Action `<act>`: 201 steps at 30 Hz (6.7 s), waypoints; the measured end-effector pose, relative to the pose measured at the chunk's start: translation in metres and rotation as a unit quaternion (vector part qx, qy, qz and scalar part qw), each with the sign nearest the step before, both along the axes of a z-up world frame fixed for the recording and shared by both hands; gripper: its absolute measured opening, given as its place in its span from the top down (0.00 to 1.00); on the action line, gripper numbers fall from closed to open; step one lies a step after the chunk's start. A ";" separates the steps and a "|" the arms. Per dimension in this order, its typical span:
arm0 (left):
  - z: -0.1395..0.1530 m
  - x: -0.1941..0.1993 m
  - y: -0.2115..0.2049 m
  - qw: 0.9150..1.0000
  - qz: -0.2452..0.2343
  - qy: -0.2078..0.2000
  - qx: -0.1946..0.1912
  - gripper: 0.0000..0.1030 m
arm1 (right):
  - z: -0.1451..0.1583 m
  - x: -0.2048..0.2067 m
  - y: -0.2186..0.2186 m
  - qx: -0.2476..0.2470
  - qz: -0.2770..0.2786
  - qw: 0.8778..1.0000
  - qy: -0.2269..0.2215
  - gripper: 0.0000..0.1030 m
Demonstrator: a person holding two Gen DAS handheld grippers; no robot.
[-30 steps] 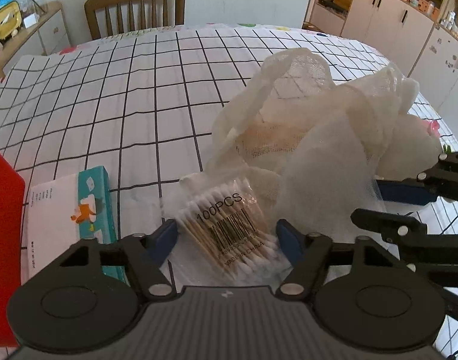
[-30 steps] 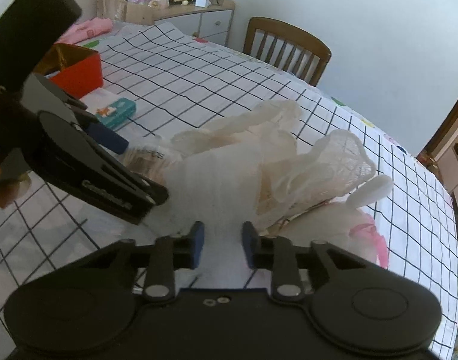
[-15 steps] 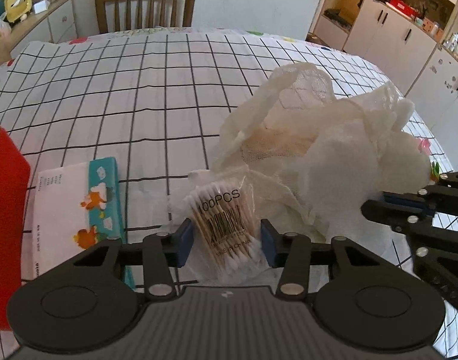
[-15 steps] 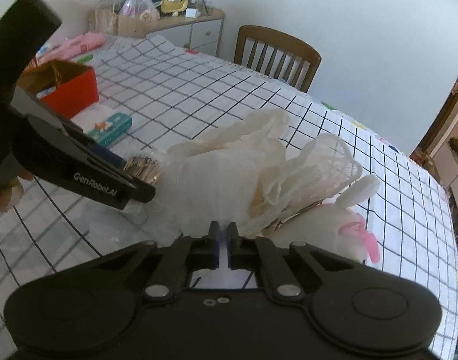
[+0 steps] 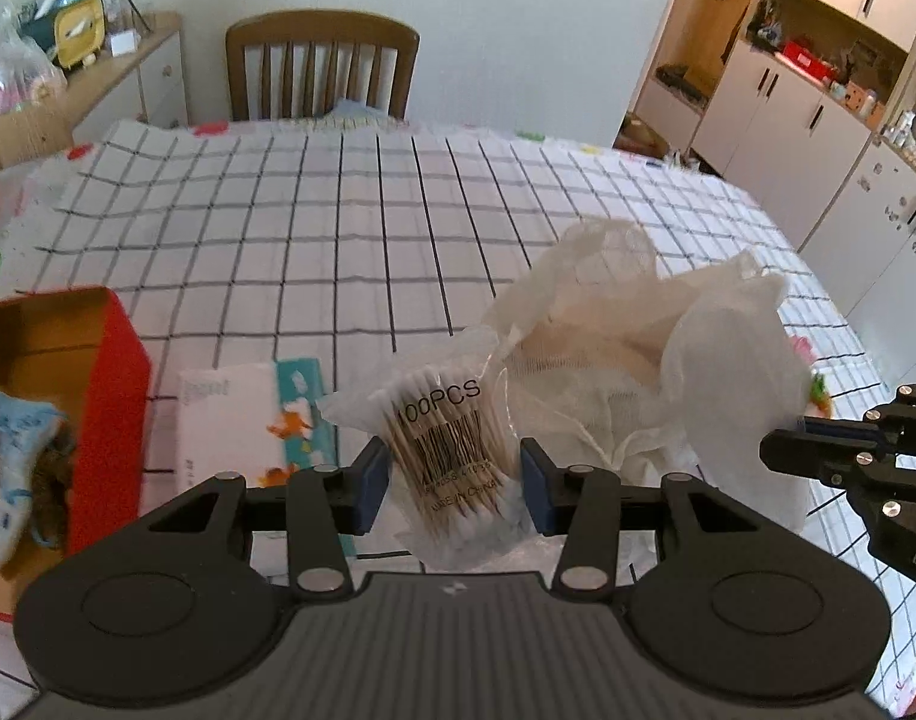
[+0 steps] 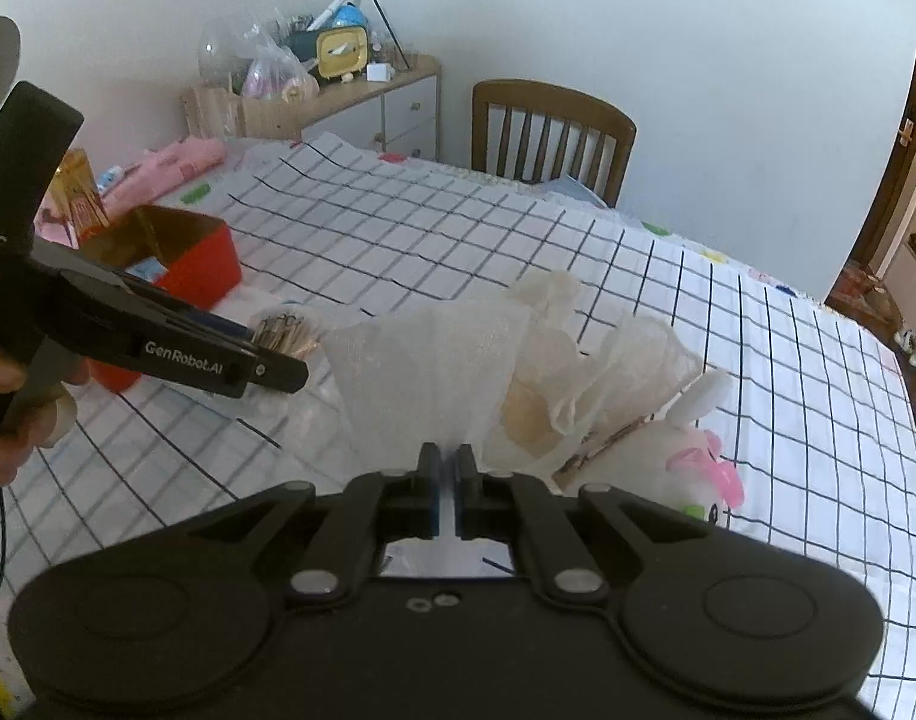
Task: Organize soft objects
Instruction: 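Grasp the white mesh bag with the right tool, then carry the swab bag with the left tool while the right tool carries the mesh bag to the tin, then lower the swab bag into the tin and open the left tool while the right tool releases the mesh bag, then move both tools over the white tissue and clear plastic bag on the table, then close the right tool on the white tissue while the left tool grasps the clear plastic bag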
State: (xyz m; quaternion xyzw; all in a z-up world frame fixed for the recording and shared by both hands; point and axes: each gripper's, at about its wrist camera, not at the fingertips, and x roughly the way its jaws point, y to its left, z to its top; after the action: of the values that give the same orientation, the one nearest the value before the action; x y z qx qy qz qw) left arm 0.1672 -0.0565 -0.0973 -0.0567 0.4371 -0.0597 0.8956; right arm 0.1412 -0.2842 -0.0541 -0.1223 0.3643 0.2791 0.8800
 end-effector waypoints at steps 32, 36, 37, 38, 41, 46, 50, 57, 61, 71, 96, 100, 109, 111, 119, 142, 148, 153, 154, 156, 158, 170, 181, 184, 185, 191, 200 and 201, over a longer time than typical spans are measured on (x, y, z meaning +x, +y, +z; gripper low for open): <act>0.078 -0.057 0.136 0.996 0.059 -0.058 0.032 0.56 | 0.072 -0.010 0.155 0.084 0.097 0.992 0.002 0.96; 0.076 -0.059 0.161 0.995 0.071 -0.054 0.038 0.56 | 0.069 -0.004 0.178 0.089 0.094 0.992 0.013 0.96; 0.075 -0.059 0.167 0.995 0.073 -0.052 0.038 0.56 | 0.068 -0.002 0.184 0.091 0.092 0.991 0.018 0.96; 0.075 -0.059 0.173 0.995 0.076 -0.051 0.037 0.56 | 0.066 0.000 0.190 0.093 0.091 0.991 0.024 0.96; 0.072 -0.059 0.187 0.995 0.078 -0.046 0.039 0.56 | 0.063 0.004 0.203 0.097 0.085 0.991 0.035 0.96; 0.063 -0.053 0.209 0.995 0.081 -0.036 0.041 0.56 | 0.057 0.019 0.225 0.108 0.068 0.990 0.061 0.96; 0.055 -0.050 0.224 0.995 0.084 -0.028 0.046 0.56 | 0.054 0.035 0.239 0.126 0.051 0.988 0.074 0.96; 0.050 -0.042 0.244 0.995 0.084 -0.022 0.042 0.56 | 0.070 0.058 0.268 0.133 0.042 0.989 0.053 0.96; 0.049 -0.036 0.248 0.996 0.077 -0.023 0.045 0.56 | 0.069 0.061 0.280 0.124 0.047 0.990 0.048 0.96; 0.007 -0.021 0.242 0.997 0.049 0.024 0.057 0.56 | -0.008 0.053 0.298 0.041 0.041 0.993 0.103 0.96; -0.036 -0.004 0.231 0.995 0.035 0.076 0.054 0.54 | -0.032 0.051 0.304 -0.003 0.068 0.991 0.113 0.68; -0.035 -0.005 0.230 0.995 0.038 0.075 0.047 0.40 | -0.022 0.046 0.297 0.016 0.076 0.991 0.112 0.59; -0.016 -0.016 0.225 0.996 0.052 0.051 0.046 0.35 | -0.005 0.044 0.271 0.052 0.068 0.990 0.115 0.54; -0.008 -0.020 0.222 0.996 0.055 0.043 0.046 0.35 | 0.000 0.041 0.265 0.057 0.069 0.990 0.111 0.53; 0.020 -0.036 0.206 0.997 0.057 0.011 0.044 0.35 | 0.022 0.026 0.233 0.075 0.069 0.991 0.081 0.45; 0.061 -0.058 0.104 0.998 0.011 -0.057 0.027 0.17 | 0.052 -0.011 0.109 0.111 0.050 0.992 0.026 0.20; 0.060 -0.051 0.070 0.998 -0.013 -0.062 0.010 0.17 | 0.056 -0.005 0.067 0.109 0.029 0.994 0.014 0.12; 0.057 -0.044 0.040 0.997 -0.035 -0.065 0.006 0.15 | 0.060 0.009 0.034 0.099 0.006 0.995 0.006 0.06; 0.056 -0.043 0.035 0.997 -0.038 -0.064 0.006 0.15 | 0.060 0.014 0.028 0.096 0.001 0.995 0.005 0.04; 0.053 -0.040 0.025 0.997 -0.046 -0.060 0.004 0.15 | 0.060 0.023 0.019 0.089 -0.006 0.996 0.004 0.03; 0.049 -0.037 0.015 0.997 -0.053 -0.057 0.002 0.15 | 0.060 0.033 0.010 0.087 -0.011 0.996 0.005 0.02; 0.016 -0.018 -0.024 0.997 -0.073 -0.029 0.019 0.15 | 0.043 0.101 -0.006 0.051 -0.013 0.998 0.024 0.01; -0.008 -0.003 -0.030 0.997 -0.074 -0.008 0.018 0.15 | -0.005 0.141 0.024 0.002 0.025 0.997 0.076 0.01; -0.014 -0.001 -0.032 0.997 -0.078 -0.002 0.021 0.15 | -0.020 0.145 0.038 -0.016 0.043 0.994 0.095 0.01; -0.017 0.000 -0.033 0.997 -0.079 0.001 0.022 0.15 | -0.025 0.145 0.043 -0.023 0.049 0.993 0.101 0.01; -0.033 0.002 -0.036 0.996 -0.088 0.014 0.025 0.15 | -0.050 0.132 0.075 -0.083 0.106 0.985 0.107 0.01; -0.056 0.005 -0.047 0.993 -0.107 0.031 0.029 0.15 | -0.071 0.126 0.081 -0.136 0.115 0.980 0.091 0.16; -0.058 0.006 -0.048 0.993 -0.111 0.032 0.030 0.15 | -0.071 0.127 0.080 -0.137 0.112 0.980 0.091 0.18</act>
State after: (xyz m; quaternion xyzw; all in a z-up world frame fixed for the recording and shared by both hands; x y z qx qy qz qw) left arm 0.1729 -0.1049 -0.1548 0.0171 0.4709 -0.1442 0.8702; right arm 0.2685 -0.2041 -0.1252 -0.2557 0.4618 0.3332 0.7813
